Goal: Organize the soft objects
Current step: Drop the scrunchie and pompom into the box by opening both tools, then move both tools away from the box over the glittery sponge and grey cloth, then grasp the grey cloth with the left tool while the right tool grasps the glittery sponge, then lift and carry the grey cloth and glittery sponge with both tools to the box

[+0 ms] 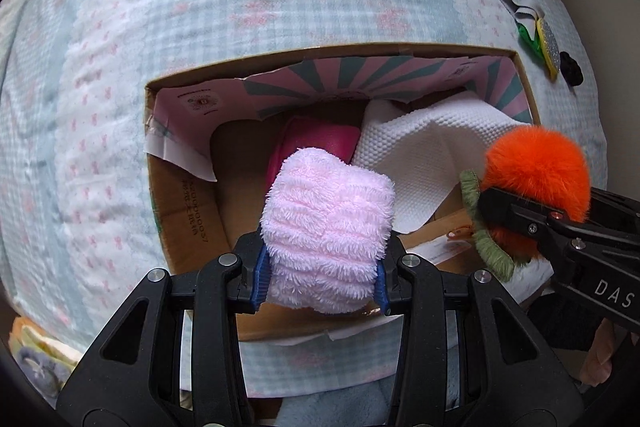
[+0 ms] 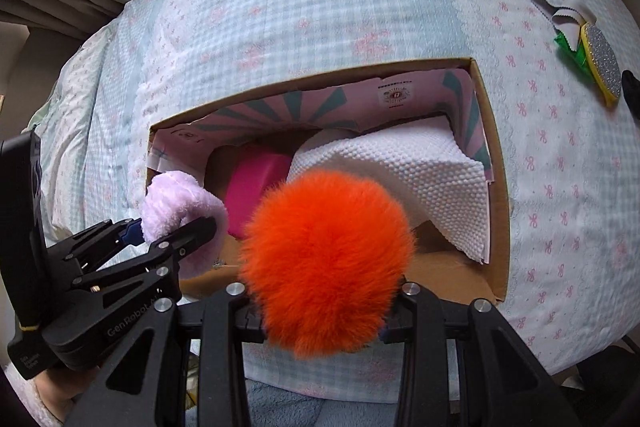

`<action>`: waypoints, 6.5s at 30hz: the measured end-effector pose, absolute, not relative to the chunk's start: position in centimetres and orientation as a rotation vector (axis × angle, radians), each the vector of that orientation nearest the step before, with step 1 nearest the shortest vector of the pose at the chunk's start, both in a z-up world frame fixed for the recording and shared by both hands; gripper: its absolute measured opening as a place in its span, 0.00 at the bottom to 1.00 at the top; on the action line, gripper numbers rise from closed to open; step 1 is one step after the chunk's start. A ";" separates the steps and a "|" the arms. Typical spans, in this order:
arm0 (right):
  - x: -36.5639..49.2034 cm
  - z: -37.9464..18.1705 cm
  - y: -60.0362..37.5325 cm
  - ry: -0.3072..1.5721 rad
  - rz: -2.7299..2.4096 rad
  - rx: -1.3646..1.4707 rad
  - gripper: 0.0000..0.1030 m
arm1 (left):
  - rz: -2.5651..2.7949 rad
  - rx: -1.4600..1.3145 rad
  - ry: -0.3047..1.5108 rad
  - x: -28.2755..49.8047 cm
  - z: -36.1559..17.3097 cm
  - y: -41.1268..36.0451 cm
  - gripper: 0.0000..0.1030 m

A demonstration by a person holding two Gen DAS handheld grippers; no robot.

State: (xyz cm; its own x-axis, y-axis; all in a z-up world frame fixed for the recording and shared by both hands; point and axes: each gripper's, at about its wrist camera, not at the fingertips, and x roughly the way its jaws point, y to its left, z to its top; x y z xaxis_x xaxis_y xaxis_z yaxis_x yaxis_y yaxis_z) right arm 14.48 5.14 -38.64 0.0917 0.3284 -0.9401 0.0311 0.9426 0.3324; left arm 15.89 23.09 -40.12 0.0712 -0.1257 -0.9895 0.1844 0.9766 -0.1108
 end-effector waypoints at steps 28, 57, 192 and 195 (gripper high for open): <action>14.4 -37.5 1.5 1.375 0.143 0.408 1.00 | -0.288 0.143 1.392 13.7 -36.5 22.0 1.00; 5.7 -15.9 -14.2 0.974 -0.141 0.144 1.00 | -0.604 0.236 0.839 17.5 -14.6 7.6 1.00; 15.1 -22.4 -6.8 0.976 0.303 0.157 0.31 | -0.549 -0.028 1.096 18.1 -22.3 18.6 0.15; 14.2 -24.0 -3.1 1.029 0.302 0.131 0.31 | -0.487 -0.061 1.127 16.5 -24.2 21.4 0.15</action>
